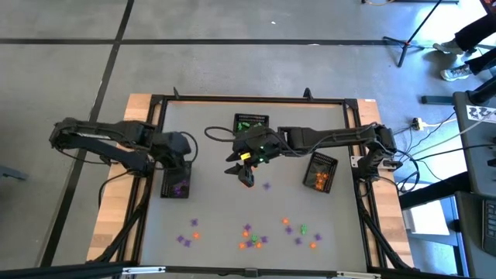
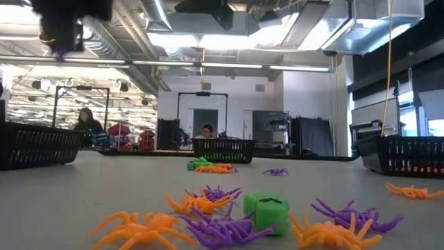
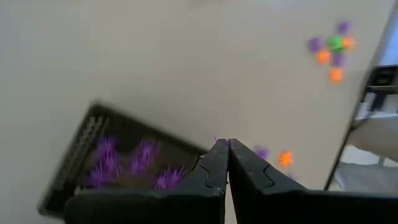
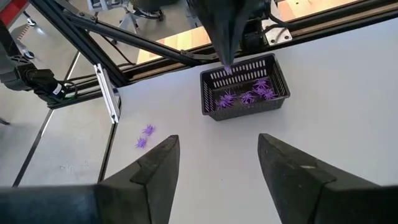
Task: Sort Halloween decoration
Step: Put the violet spider toy into the left bin
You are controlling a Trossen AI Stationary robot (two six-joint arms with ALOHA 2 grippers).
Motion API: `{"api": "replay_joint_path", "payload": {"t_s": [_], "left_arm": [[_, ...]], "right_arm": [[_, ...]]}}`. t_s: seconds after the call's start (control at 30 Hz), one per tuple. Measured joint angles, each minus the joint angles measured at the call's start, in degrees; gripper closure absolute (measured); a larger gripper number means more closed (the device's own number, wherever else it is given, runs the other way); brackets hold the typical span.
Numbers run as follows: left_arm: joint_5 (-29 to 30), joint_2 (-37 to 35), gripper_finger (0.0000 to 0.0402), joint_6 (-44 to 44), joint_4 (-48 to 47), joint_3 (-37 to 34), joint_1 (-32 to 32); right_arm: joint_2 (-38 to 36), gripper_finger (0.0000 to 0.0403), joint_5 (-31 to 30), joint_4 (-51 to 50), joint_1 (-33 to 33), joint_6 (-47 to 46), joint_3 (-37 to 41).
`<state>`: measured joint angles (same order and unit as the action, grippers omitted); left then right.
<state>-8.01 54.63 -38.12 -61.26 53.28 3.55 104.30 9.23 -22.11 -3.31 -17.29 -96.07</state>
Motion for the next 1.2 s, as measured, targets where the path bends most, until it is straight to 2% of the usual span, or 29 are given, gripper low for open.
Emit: {"api": "replay_joint_path", "payload": {"t_s": [0.1,0.23,0.43,0.53,0.67,0.8,0.87,1.0,1.2], "left_arm": [[-0.4,-1.8,0.0391,-5.0,2.6,-5.9,0.0],[-0.5,-5.0,0.0350,-8.7,3.1,-10.6,0.0],[4.3,-7.6,0.0278,-15.8,-3.7,-12.1,0.0],[4.5,-9.1,0.0260,-15.8,-1.2,-12.1,0.0],[5.6,-13.5,0.0260,-13.5,11.2,-9.8,0.0],[12.7,-18.9,0.0271,-6.5,26.2,-8.2,0.0],[16.7,-21.2,0.0276,-3.6,30.8,-8.2,0.0],[22.1,-25.3,0.0280,-2.8,32.7,-8.2,0.0],[22.3,-27.0,0.0281,-2.2,32.7,-8.3,0.0]], "right_arm": [[0.0,0.0189,0.3,-0.1,0.0,-0.3,0.0],[0.0,0.0189,0.4,-1.0,0.0,-0.3,0.0],[-0.1,0.0189,0.4,-4.2,0.0,-0.4,0.0],[-0.1,0.0189,0.4,-10.1,0.0,-0.4,0.0],[-0.1,0.0189,0.1,-21.0,0.0,-0.1,0.5],[-0.2,0.0189,-2.7,-27.2,0.0,0.0,3.5],[-0.2,0.0189,-2.6,-28.0,-0.1,-0.3,5.4],[-0.2,0.0189,-1.2,-27.0,-0.9,-1.6,10.2],[-0.2,0.0189,-0.8,-16.9,-2.7,-5.0,19.4]]}}
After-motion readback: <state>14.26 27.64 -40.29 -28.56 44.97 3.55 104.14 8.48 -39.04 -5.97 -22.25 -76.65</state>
